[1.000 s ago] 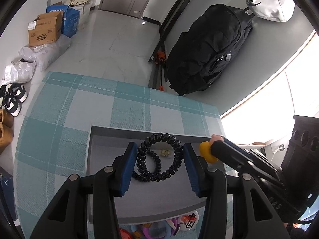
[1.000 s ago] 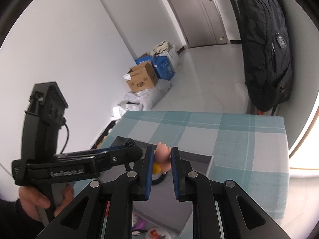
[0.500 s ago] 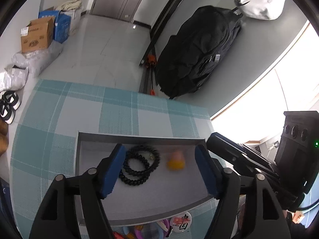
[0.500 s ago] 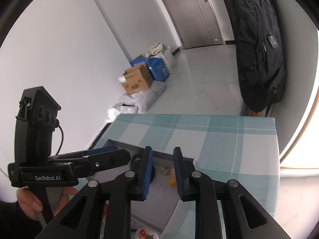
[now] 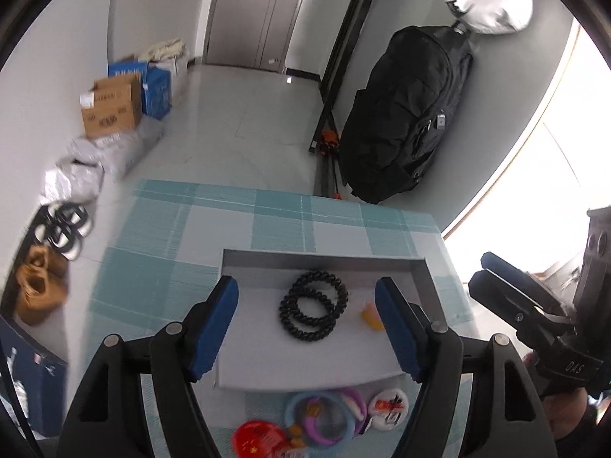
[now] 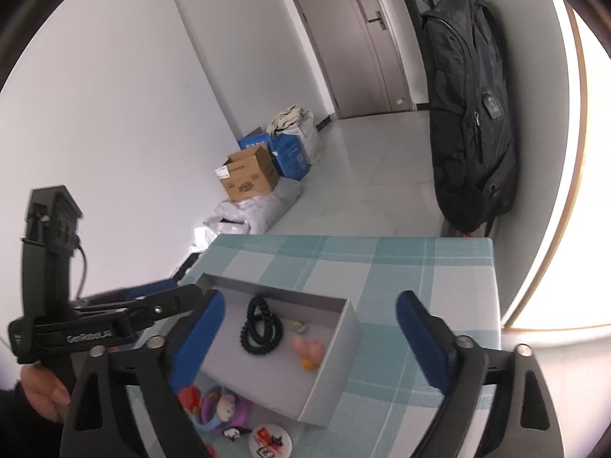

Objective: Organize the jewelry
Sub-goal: 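Withdraw both grippers from the box back over the table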

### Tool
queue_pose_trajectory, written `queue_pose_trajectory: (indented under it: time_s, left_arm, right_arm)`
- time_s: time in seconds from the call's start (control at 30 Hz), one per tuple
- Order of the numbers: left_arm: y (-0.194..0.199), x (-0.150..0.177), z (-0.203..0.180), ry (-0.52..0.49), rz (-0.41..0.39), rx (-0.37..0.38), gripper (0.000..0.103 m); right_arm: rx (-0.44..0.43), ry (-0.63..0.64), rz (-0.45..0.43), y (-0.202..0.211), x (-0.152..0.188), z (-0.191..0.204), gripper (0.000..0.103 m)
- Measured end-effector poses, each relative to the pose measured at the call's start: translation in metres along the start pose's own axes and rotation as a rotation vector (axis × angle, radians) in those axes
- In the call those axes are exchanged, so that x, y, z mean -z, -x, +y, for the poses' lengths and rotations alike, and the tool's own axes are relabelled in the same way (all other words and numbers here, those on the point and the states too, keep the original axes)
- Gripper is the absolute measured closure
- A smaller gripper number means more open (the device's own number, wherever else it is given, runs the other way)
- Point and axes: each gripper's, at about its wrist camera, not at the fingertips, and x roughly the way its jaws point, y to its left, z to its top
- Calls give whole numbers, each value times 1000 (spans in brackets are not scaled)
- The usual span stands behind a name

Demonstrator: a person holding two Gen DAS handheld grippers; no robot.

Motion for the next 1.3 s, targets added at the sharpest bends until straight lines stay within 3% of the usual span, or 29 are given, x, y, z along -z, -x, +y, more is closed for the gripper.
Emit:
queue_pose_trajectory:
  time_s: [0.17, 0.47, 0.67, 1.0, 1.17, 1.3]
  left_arm:
    - [17, 9, -5, -19, -37, -71, 33]
    - [40, 31, -18, -68, -83, -116, 32]
    - [47, 50, -20, -77, -68, -128, 22]
    - [44, 78, -18, -66, 4, -130, 21]
    - [38, 91, -20, -74, 74, -132, 21]
    - [29, 103, -20, -61, 140, -90, 21]
  right_arm:
    - [13, 46, -4, 6, 11, 12, 0]
    - [56, 89, -11, 26, 28, 25, 0]
    - [60, 91, 1, 33, 39, 30, 0]
    - [81, 90, 13, 45, 58, 36, 0]
    - [107, 97, 25, 47, 65, 36, 0]
    - [133, 84, 33, 49, 70, 32, 0]
